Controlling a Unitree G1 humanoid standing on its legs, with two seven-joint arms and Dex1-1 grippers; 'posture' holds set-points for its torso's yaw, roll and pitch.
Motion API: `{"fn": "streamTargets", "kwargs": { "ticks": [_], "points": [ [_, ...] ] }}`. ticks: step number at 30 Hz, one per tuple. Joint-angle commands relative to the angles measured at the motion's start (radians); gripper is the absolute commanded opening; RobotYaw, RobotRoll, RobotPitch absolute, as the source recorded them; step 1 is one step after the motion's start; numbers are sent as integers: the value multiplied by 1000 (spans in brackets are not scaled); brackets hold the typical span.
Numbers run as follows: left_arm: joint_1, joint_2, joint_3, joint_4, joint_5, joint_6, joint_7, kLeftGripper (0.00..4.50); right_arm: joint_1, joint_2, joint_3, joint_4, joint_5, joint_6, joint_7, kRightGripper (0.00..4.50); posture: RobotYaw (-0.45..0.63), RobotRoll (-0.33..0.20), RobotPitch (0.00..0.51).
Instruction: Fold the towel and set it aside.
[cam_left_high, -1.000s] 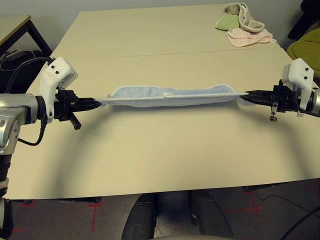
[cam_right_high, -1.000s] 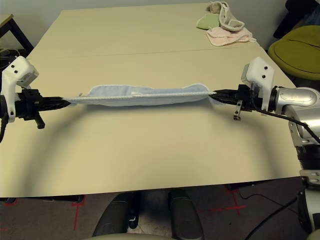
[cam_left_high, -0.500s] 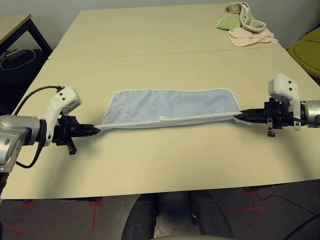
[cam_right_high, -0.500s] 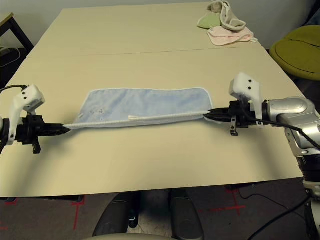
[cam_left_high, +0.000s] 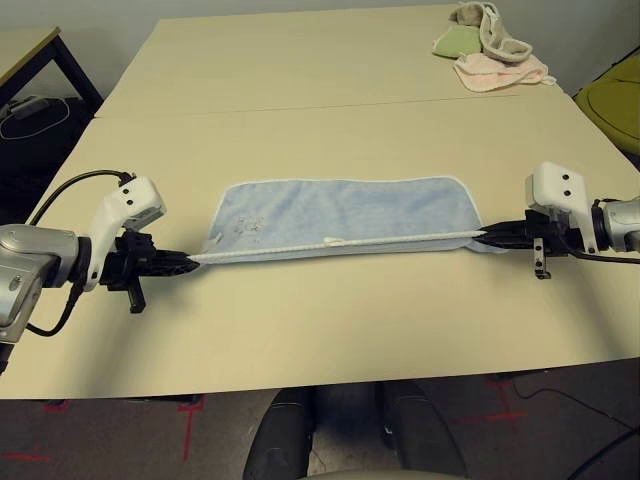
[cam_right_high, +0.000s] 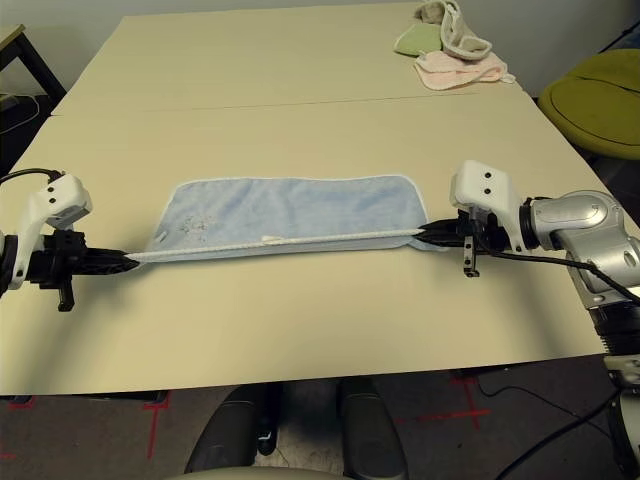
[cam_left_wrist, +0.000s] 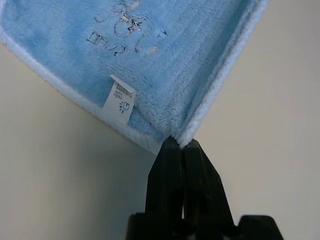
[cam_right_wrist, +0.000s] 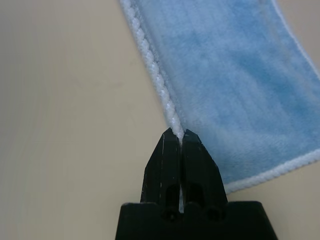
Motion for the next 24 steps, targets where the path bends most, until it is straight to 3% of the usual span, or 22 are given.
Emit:
{"fn": "streamTargets", "kwargs": {
  "ticks": [1, 24],
  "points": [
    [-17, 43, -22, 36, 36, 0, -35, 47, 25, -57, -13, -36, 31, 95, 51, 0, 56, 0, 159],
    [30, 144, -33, 25, 38, -28, -207, 47, 69, -183, 4, -101, 53, 156, 214, 0, 58, 0, 166]
  ]
}}
